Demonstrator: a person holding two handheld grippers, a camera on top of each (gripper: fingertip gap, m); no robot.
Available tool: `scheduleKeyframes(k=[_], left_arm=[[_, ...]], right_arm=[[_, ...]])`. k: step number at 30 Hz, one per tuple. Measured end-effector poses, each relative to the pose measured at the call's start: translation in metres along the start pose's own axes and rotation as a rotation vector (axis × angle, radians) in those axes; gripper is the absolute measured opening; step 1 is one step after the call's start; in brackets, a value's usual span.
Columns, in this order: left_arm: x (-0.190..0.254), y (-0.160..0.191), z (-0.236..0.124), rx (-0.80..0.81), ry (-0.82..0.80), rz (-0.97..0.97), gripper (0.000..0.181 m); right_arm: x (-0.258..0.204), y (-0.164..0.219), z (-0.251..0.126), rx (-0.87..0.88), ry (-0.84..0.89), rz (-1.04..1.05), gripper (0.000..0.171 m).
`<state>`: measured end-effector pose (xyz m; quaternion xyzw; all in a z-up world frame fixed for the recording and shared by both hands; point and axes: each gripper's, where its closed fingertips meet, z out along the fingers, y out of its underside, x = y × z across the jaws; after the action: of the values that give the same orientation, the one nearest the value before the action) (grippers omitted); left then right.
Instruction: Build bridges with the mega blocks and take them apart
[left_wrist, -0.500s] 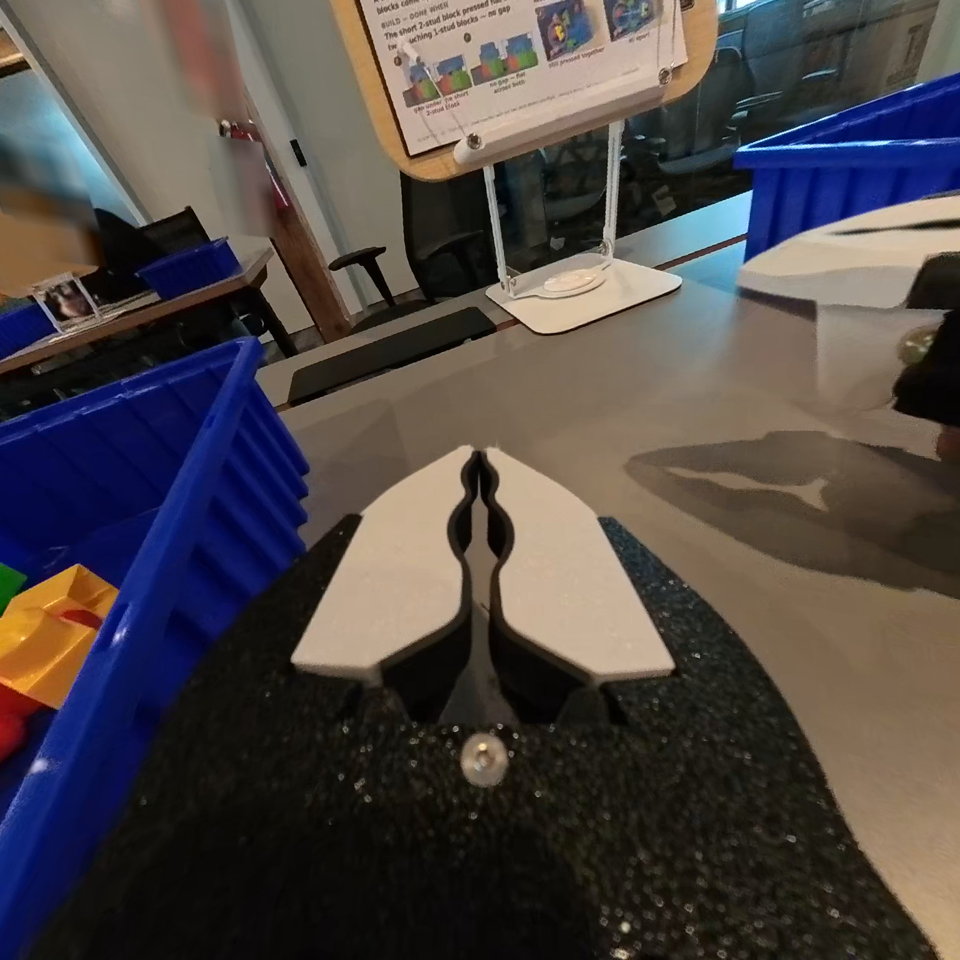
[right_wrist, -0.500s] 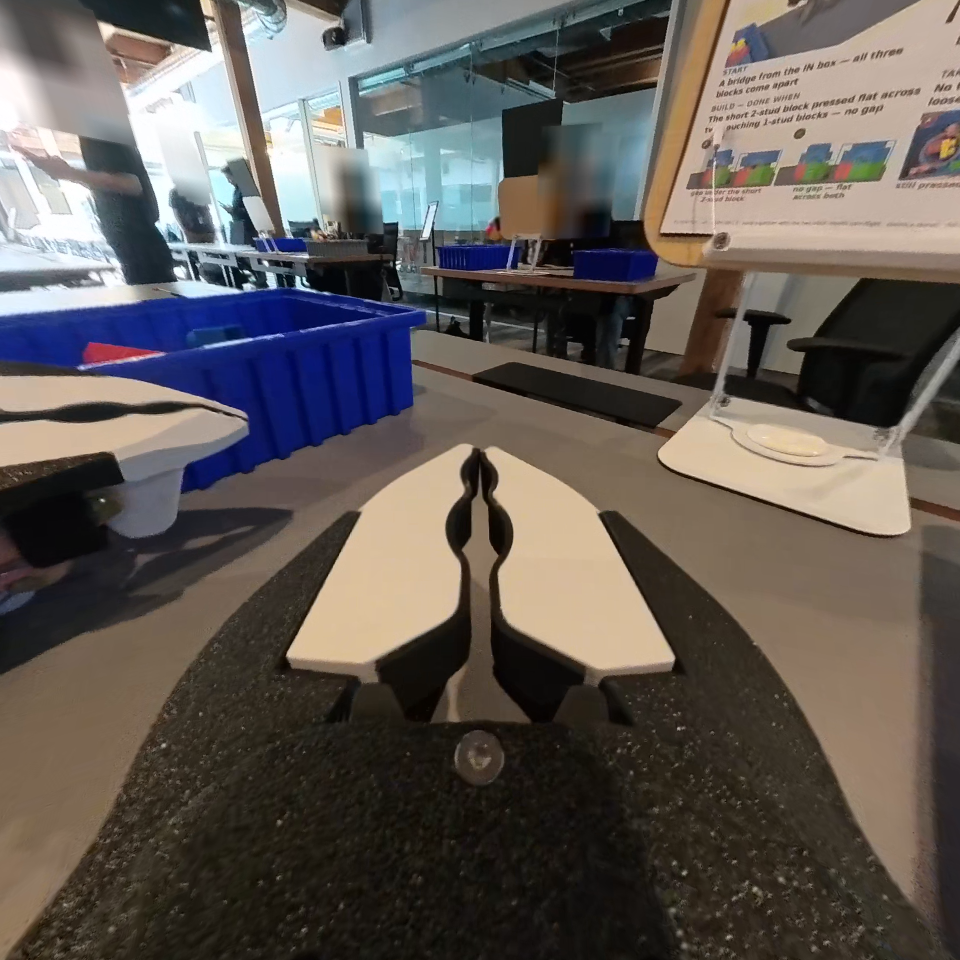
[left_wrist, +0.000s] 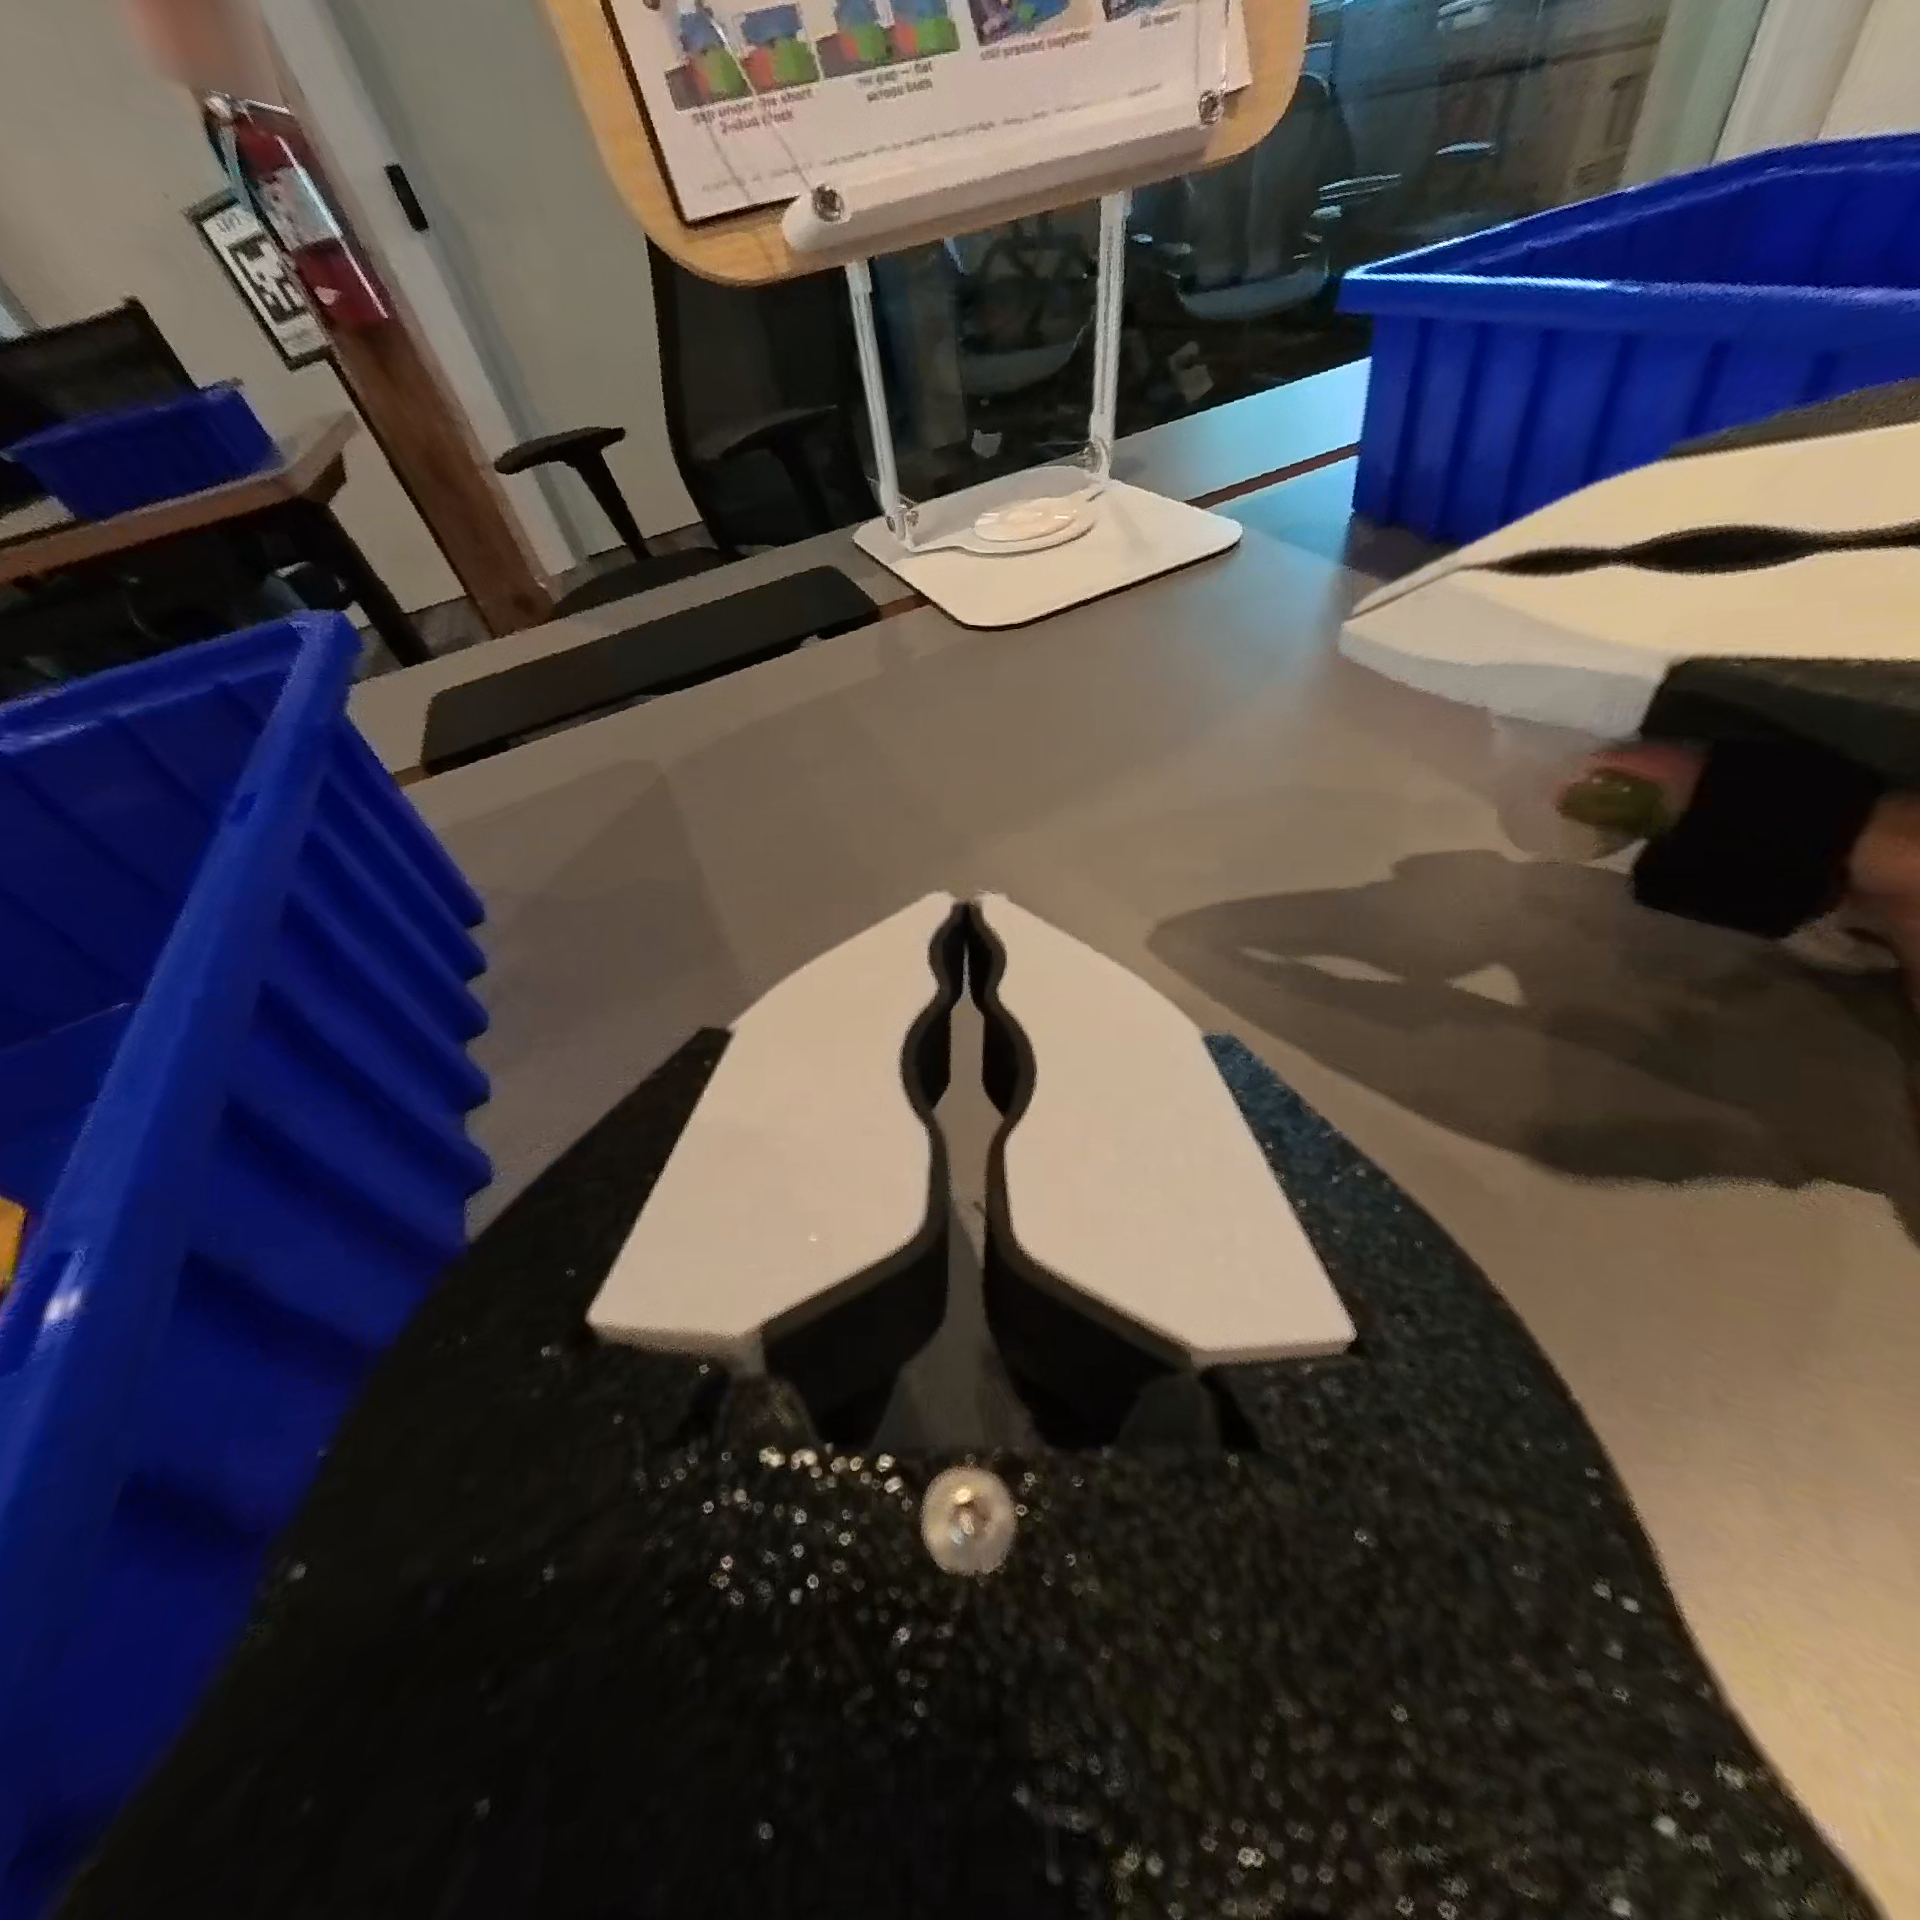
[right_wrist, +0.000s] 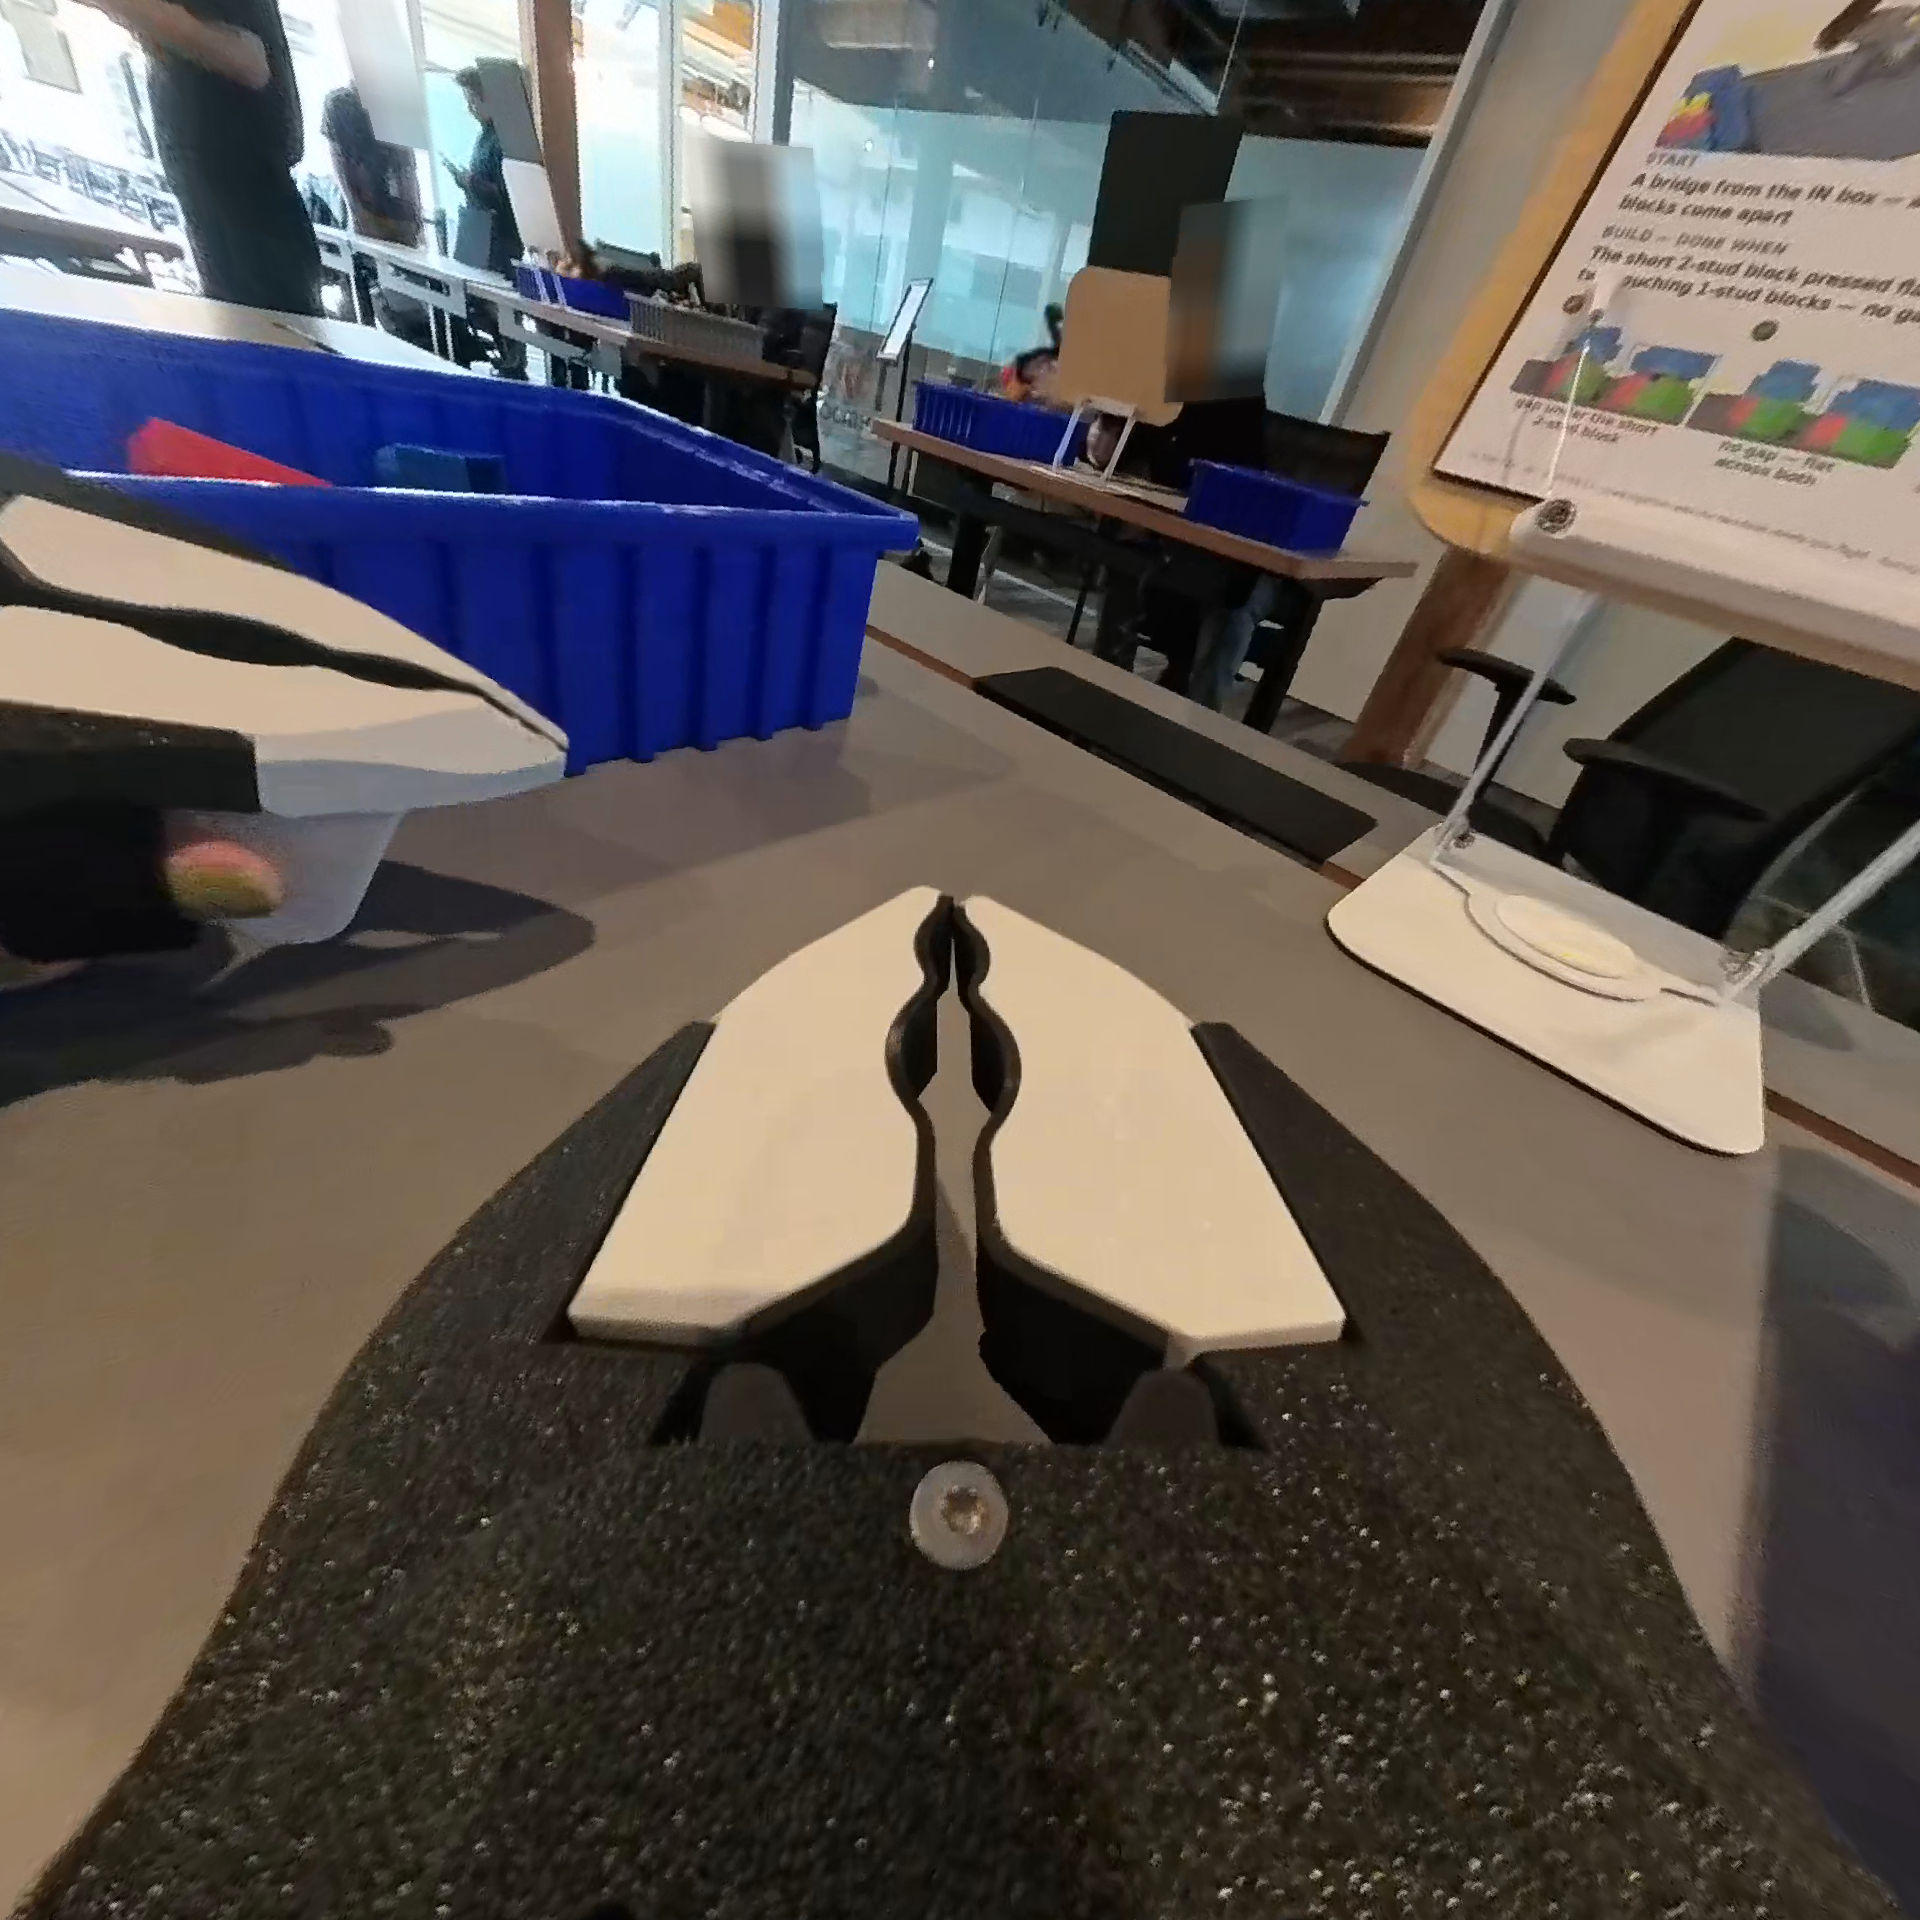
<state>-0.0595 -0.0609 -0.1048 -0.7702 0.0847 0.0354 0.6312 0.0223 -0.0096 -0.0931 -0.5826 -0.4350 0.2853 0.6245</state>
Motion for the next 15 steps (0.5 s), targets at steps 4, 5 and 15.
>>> scheduleKeyframes(k=[4, 5, 15], left_arm=[[0.000, 0.003, 0.001, -0.015, 0.018, -0.025, 0.000], [0.000, 0.004, 0.001, -0.017, 0.020, -0.026, 0.000], [0.000, 0.004, 0.001, -0.011, 0.018, -0.014, 0.000]], right_arm=[[-0.007, 0.001, 0.002, -0.014, -0.030, -0.024, 0.000], [-0.009, 0.001, 0.002, -0.014, -0.043, -0.029, 0.000], [-0.011, 0.000, 0.003, -0.013, -0.041, -0.039, 0.000]])
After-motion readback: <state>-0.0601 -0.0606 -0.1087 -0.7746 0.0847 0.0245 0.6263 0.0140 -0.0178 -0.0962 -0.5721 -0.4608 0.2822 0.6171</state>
